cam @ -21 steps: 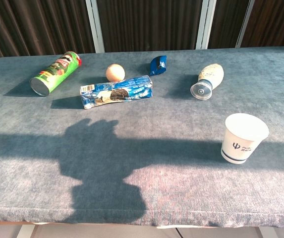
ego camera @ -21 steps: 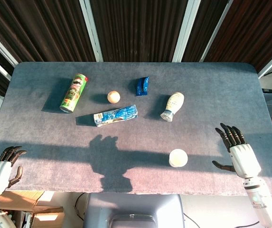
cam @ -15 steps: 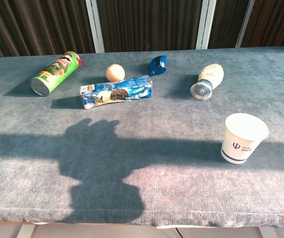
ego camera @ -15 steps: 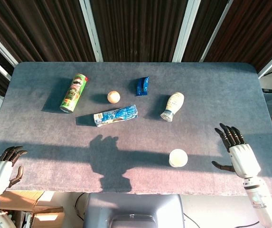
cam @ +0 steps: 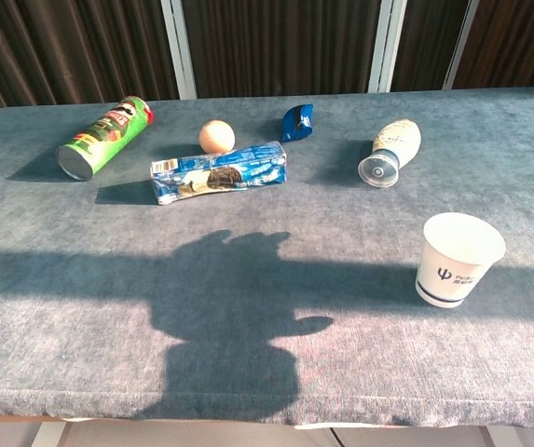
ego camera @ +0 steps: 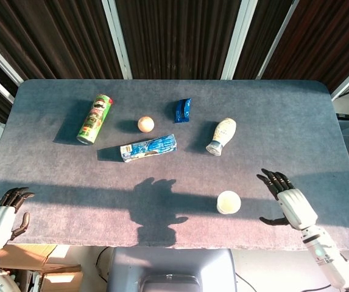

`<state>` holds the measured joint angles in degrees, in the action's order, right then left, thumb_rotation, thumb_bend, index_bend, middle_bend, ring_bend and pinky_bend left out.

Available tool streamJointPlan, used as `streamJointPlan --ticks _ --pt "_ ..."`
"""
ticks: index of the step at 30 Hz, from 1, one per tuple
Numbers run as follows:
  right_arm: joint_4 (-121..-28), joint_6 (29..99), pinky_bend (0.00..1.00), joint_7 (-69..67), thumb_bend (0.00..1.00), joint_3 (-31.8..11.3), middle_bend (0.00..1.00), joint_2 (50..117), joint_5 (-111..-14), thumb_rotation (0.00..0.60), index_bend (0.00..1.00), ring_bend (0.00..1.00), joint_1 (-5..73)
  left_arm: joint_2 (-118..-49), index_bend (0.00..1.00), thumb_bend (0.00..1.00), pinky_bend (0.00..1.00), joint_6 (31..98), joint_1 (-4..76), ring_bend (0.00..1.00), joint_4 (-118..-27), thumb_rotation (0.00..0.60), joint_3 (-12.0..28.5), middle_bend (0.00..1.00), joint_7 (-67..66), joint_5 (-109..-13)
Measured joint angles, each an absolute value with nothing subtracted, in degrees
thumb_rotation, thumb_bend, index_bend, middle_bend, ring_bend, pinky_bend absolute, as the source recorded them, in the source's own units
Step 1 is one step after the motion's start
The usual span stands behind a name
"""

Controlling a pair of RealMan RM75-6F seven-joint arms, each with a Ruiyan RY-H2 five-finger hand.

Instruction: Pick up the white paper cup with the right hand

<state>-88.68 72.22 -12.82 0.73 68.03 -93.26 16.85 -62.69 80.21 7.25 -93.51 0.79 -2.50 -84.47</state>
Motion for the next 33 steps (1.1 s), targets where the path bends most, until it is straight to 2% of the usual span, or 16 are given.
streamJointPlan --ticks 8,15,21,33 --pt "-81.18 69.08 0.14 -22.07 0.13 1.39 0.01 73.97 -97.06 0.600 0.00 0.00 21.66 -62.45 0.26 0.55 0.38 80.19 7.14 0.13 -93.63 0.600 0.78 0.16 -2.36 -84.30" --pt "-77.59 67.91 0.20 -23.88 0.13 1.15 0.07 78.15 -97.50 0.600 0.06 0.02 23.96 -62.22 0.26 0.55 0.38 80.88 6.84 0.13 -93.73 0.600 0.79 0.16 -1.85 -84.65" --pt "-76.30 67.38 0.27 -25.37 0.13 1.03 0.17 79.84 -97.44 0.600 0.16 0.11 24.91 -62.20 0.26 0.55 0.38 80.78 6.87 0.12 -93.65 0.600 0.74 0.16 -1.62 -84.78" --pt "-71.21 66.36 0.37 -27.40 0.15 2.02 0.28 85.19 -97.11 0.600 0.32 0.25 26.85 -61.84 0.26 0.55 0.38 80.86 6.77 0.13 -93.62 0.600 0.66 0.16 -0.51 -85.10"
